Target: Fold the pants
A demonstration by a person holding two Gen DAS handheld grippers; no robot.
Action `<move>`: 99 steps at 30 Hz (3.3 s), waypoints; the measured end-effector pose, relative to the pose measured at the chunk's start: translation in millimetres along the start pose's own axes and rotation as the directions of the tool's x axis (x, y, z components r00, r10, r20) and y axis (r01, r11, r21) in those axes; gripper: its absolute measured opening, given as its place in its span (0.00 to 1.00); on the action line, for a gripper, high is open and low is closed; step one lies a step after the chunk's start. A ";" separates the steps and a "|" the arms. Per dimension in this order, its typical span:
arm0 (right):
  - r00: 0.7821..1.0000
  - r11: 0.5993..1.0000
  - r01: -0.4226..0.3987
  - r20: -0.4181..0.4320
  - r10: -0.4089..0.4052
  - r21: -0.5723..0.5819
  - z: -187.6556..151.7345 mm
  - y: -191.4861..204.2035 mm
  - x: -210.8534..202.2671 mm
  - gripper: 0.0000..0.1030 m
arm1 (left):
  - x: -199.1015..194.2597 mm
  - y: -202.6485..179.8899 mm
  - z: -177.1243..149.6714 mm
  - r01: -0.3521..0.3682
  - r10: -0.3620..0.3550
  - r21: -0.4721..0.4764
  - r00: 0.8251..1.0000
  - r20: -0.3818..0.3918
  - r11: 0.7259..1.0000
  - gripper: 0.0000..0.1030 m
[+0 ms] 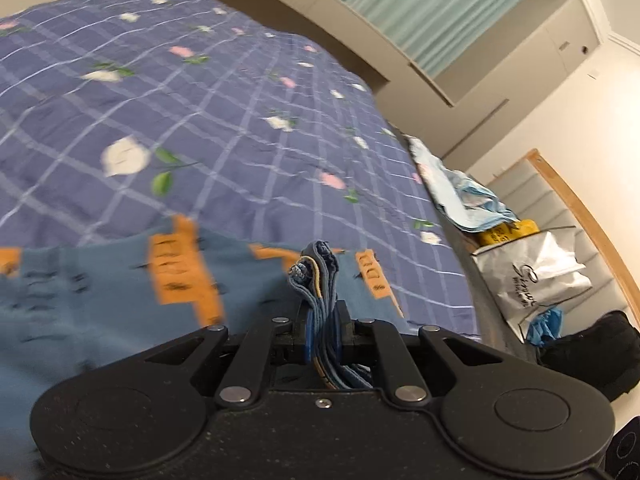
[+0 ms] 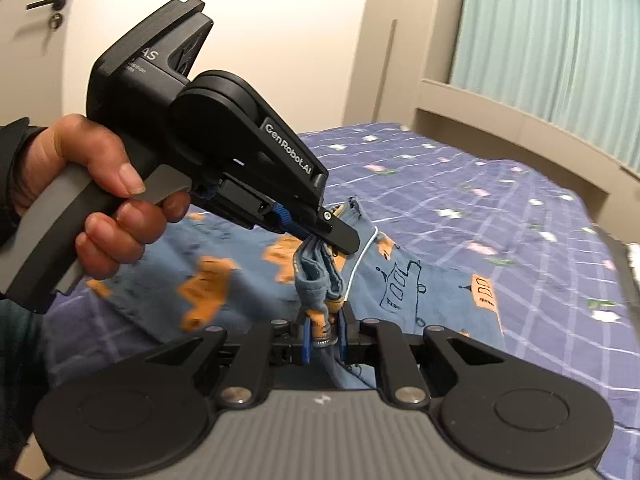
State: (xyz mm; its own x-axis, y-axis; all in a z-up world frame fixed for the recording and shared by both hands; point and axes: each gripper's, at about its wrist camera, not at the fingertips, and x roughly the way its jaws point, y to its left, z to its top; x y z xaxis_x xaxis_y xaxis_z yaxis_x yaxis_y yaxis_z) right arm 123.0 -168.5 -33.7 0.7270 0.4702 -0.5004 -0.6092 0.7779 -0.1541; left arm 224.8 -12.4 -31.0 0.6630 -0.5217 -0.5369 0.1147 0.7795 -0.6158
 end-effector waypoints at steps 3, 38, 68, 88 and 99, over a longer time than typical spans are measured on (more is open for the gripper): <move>0.999 0.999 -0.036 -0.014 0.036 -0.005 0.8 15.7 7.6 0.14 | -12.7 16.3 -3.5 -0.022 0.022 -0.011 1.000 0.005 1.000 0.10; 0.957 0.957 0.281 -0.097 -0.274 0.068 -23.7 -73.6 46.1 0.98 | 8.3 18.5 -33.5 -0.366 0.352 0.217 0.930 0.102 0.905 0.97; 0.893 0.897 0.429 -0.199 -0.403 0.109 -45.5 -95.5 49.7 1.00 | -22.8 3.6 -68.0 -0.432 0.415 0.261 0.902 0.121 0.863 0.99; 0.967 0.959 0.254 -0.006 -0.255 0.122 -12.0 18.9 33.2 1.00 | -152.7 67.9 -92.8 -0.545 0.526 -0.008 0.804 0.276 0.838 0.99; 0.973 0.960 0.230 -0.038 -0.227 0.161 -23.9 32.3 52.3 1.00 | -136.5 99.8 -90.2 -0.552 0.556 -0.089 0.794 0.247 0.829 0.99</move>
State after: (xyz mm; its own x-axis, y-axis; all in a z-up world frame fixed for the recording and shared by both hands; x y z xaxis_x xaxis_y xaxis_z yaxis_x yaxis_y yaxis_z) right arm 133.8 -128.7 -85.2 0.8334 0.2654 -0.4847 -0.3668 0.9217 -0.1260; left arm 79.1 105.3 -71.2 0.7728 0.1046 -0.6259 -0.3368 0.9036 -0.2648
